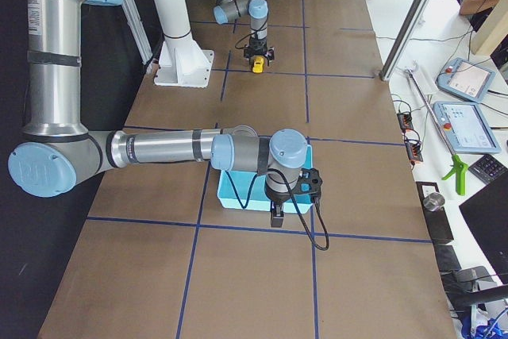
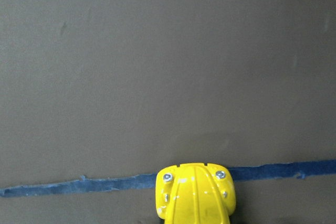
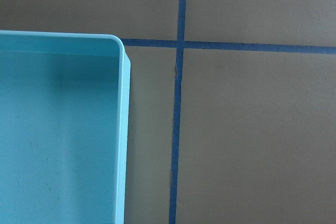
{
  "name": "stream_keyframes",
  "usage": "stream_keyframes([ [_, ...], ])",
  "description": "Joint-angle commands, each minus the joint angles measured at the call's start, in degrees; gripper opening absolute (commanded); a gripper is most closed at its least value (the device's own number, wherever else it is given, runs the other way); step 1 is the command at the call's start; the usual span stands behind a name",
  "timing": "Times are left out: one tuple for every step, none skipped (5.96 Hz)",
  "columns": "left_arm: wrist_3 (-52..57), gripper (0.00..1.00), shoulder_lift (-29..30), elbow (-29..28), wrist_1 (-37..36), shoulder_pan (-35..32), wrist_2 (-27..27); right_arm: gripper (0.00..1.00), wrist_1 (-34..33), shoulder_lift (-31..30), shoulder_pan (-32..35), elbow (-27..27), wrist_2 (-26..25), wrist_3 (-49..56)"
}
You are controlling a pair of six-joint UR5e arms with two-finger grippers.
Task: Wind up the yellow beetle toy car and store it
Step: 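Press the car down with the left gripper and drag it backward to wind it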
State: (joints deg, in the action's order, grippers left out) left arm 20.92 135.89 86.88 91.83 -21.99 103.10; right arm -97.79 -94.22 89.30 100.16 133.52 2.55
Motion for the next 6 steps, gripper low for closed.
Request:
stream_keyframes([
  [-0.1, 0.98, 0.3, -0.5, 0.0, 0.0, 0.0, 1.00, 0.1, 0.1, 0.0, 0.1, 0.5, 0.0],
  [-0.4, 0.98, 0.3, -0.9, 0.0, 0.4, 0.1, 1.00, 0.1, 0.0, 0.0, -0.1, 0.5, 0.0],
  [-0.4, 0.98, 0.3, -0.9, 0.0, 0.5, 0.1, 1.00, 0.1, -0.1, 0.0, 0.0, 0.6, 0.0],
  [-0.4, 0.91, 0.3, -1.0, 0.0, 0.5, 0.1, 1.00, 0.2, 0.1, 0.0, 0.2, 2.1, -0.1],
  [-0.4, 0.81, 0.3, -0.9, 0.0, 0.5, 0.2, 1.00, 0.1, 0.1, 0.0, 0.0, 2.3, -0.1],
  [-0.3, 0.62, 0.3, -0.9, 0.0, 0.5, 0.2, 1.00, 0.2, 0.2, 0.0, 0.2, 2.2, -0.2],
])
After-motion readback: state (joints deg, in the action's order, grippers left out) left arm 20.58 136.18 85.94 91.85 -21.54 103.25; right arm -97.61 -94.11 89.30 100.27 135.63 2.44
